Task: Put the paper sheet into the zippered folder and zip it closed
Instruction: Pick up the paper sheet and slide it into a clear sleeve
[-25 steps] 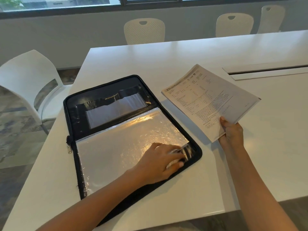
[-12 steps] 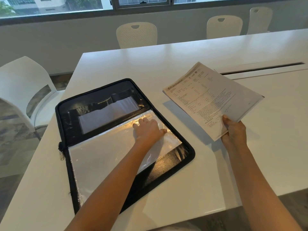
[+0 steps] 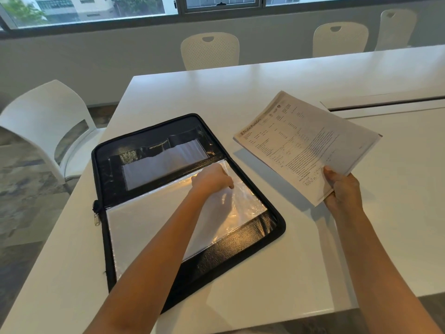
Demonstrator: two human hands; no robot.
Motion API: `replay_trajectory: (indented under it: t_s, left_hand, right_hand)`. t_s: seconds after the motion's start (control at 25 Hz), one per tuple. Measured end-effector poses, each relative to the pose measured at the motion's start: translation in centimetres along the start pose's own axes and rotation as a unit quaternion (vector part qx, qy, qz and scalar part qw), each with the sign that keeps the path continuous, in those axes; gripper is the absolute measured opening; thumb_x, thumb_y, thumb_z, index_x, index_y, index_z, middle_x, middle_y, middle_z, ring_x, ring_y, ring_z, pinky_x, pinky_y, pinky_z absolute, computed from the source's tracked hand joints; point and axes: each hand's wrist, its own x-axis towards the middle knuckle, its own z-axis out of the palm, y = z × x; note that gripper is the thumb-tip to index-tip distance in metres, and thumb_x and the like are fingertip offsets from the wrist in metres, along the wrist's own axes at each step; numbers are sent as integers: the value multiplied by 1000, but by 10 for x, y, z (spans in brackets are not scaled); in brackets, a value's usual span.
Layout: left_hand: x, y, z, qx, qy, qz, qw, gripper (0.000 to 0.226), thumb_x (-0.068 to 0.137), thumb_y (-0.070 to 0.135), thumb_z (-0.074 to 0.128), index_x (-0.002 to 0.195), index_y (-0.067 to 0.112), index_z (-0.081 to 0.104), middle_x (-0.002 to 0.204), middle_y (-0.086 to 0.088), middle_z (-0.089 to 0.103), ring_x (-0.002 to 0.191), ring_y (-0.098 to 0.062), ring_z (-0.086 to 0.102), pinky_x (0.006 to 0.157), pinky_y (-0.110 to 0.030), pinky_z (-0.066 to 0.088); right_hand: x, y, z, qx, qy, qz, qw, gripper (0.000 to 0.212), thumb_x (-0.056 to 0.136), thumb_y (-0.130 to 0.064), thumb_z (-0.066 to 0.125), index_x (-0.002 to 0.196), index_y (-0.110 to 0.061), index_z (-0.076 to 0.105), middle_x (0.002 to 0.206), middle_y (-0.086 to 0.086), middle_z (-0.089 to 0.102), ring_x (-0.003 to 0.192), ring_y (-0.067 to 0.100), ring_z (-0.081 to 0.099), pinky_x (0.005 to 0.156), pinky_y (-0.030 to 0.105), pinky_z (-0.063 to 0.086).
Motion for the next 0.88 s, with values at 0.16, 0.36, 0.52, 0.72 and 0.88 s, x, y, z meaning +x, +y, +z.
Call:
replay_trajectory:
  t_s: [0.16,0.36,0.52,0.72,0.88]
  left_hand:
    - [2,-4,-5,-18,16,8,1000,23,79,30,75,91,11,73,80,0,67,78,-16,63,79,-34,55]
    - [2,-5,-4,-32,18,-3,999,18,80,27,75,89,13,71,79,0,65,74,-14,60,63,-23,47]
    - [3,-6,2,-40,18,-10,999,19,80,27,75,92,13,71,79,2,65,78,-15,61,78,-31,53]
    - [1,-3,3,-33,20,-18,999,10,82,28,73,77,23,66,77,7,63,77,-15,61,74,-30,53]
    - [0,-2,1,-30,16,-10,999,11,83,29,73,76,26,65,75,13,62,76,-13,64,74,-30,54]
  right_hand:
    - [7,-18,-7,-90,-47,-17,995,24,90,-2,59,108,-15,66,95,-3,77,84,16,74,65,32,61]
    - [24,-47,-14,-203,-101,-23,974,17,87,-7,65,99,-18,68,81,-7,78,71,14,74,54,27,58]
    - [37,-62,-16,-256,-124,-37,958,15,84,-11,68,97,-19,71,85,-4,78,70,16,74,54,28,58]
    - [42,-59,-9,-268,-155,-35,950,14,84,-12,68,93,-21,73,83,-4,78,69,16,73,53,28,57]
    - [42,-55,-4,-301,-185,5,935,11,84,-13,69,90,-22,74,84,-2,78,71,19,74,54,30,58]
